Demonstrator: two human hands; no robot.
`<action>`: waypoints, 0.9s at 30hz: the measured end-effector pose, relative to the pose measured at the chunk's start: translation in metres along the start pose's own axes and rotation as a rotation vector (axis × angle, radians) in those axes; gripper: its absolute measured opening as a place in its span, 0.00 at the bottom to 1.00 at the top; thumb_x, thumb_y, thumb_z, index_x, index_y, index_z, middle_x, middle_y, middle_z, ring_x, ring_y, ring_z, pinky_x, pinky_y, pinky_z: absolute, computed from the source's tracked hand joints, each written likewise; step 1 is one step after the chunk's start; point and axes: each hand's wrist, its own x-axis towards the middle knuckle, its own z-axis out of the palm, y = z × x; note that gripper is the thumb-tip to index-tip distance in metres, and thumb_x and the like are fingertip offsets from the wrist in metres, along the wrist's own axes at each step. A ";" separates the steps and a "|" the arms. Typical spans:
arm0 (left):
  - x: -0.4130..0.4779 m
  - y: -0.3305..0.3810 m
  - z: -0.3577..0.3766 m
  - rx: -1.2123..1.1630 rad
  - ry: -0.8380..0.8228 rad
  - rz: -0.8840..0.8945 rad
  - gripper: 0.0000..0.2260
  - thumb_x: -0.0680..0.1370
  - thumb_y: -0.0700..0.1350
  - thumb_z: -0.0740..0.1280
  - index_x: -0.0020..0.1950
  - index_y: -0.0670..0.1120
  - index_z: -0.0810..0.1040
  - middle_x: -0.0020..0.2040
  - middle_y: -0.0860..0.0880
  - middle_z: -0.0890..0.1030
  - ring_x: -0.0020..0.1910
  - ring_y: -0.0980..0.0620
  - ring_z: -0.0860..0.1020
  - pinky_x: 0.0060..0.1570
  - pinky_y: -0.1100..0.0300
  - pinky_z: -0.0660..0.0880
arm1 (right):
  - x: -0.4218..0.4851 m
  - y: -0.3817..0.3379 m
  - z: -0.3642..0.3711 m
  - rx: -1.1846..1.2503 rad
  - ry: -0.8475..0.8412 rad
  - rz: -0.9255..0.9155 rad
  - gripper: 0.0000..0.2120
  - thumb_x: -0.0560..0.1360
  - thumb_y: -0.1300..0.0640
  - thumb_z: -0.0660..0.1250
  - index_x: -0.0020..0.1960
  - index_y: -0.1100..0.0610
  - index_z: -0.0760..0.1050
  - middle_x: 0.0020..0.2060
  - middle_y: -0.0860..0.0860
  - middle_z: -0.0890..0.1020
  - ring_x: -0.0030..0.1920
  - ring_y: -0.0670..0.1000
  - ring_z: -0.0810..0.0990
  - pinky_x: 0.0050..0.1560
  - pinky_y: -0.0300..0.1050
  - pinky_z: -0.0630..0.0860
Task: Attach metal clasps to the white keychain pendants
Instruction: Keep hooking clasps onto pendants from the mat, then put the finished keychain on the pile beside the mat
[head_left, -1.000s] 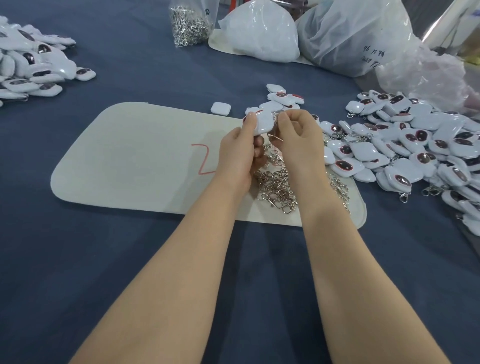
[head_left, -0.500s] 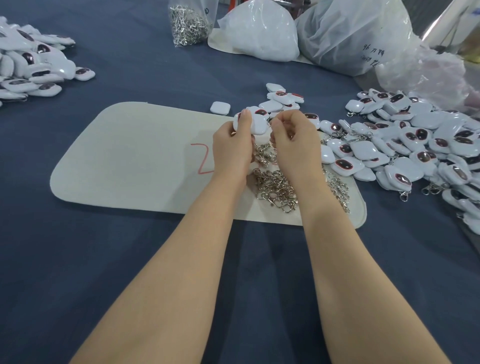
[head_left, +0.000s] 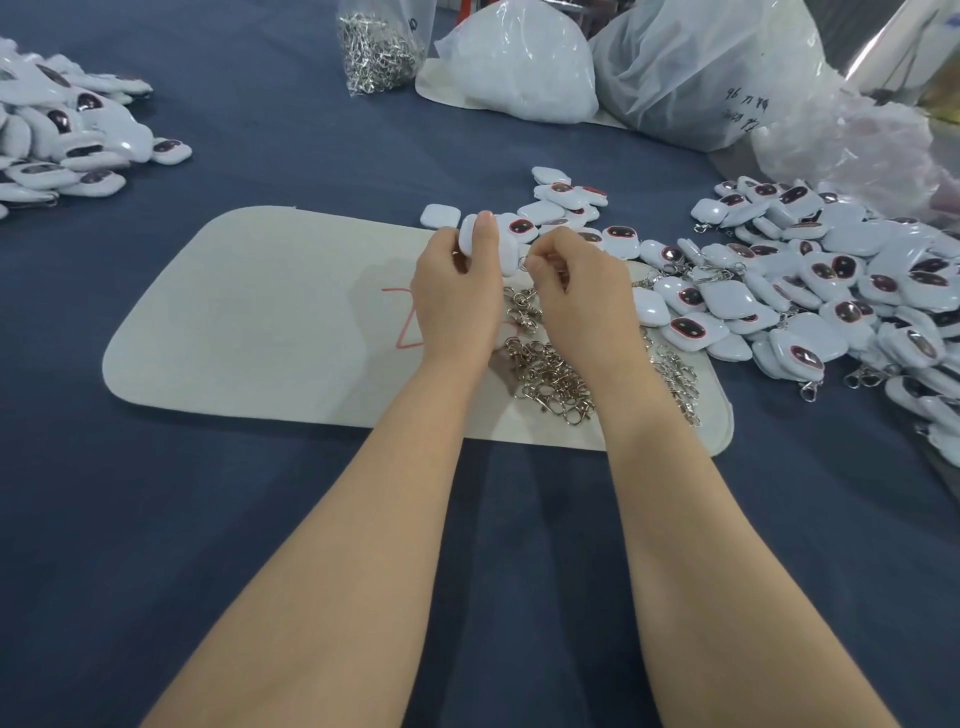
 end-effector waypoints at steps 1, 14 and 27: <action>0.000 0.000 0.000 0.012 0.001 0.011 0.17 0.79 0.50 0.62 0.33 0.46 0.65 0.27 0.54 0.65 0.27 0.57 0.63 0.29 0.65 0.61 | 0.000 0.000 0.000 -0.005 -0.008 -0.002 0.06 0.78 0.63 0.60 0.46 0.62 0.75 0.36 0.51 0.76 0.37 0.51 0.70 0.39 0.40 0.63; -0.001 -0.003 -0.001 0.236 -0.013 0.170 0.18 0.79 0.51 0.61 0.31 0.49 0.61 0.26 0.54 0.66 0.27 0.58 0.67 0.28 0.68 0.62 | 0.000 0.003 0.004 -0.056 -0.079 0.097 0.08 0.78 0.63 0.59 0.48 0.61 0.77 0.40 0.53 0.80 0.42 0.53 0.75 0.43 0.40 0.67; -0.002 0.002 0.001 0.050 -0.127 -0.050 0.07 0.79 0.54 0.61 0.43 0.55 0.70 0.42 0.52 0.81 0.42 0.51 0.79 0.50 0.51 0.77 | 0.008 0.010 -0.023 0.801 0.316 0.573 0.07 0.78 0.61 0.63 0.45 0.63 0.77 0.36 0.53 0.78 0.32 0.46 0.75 0.36 0.38 0.72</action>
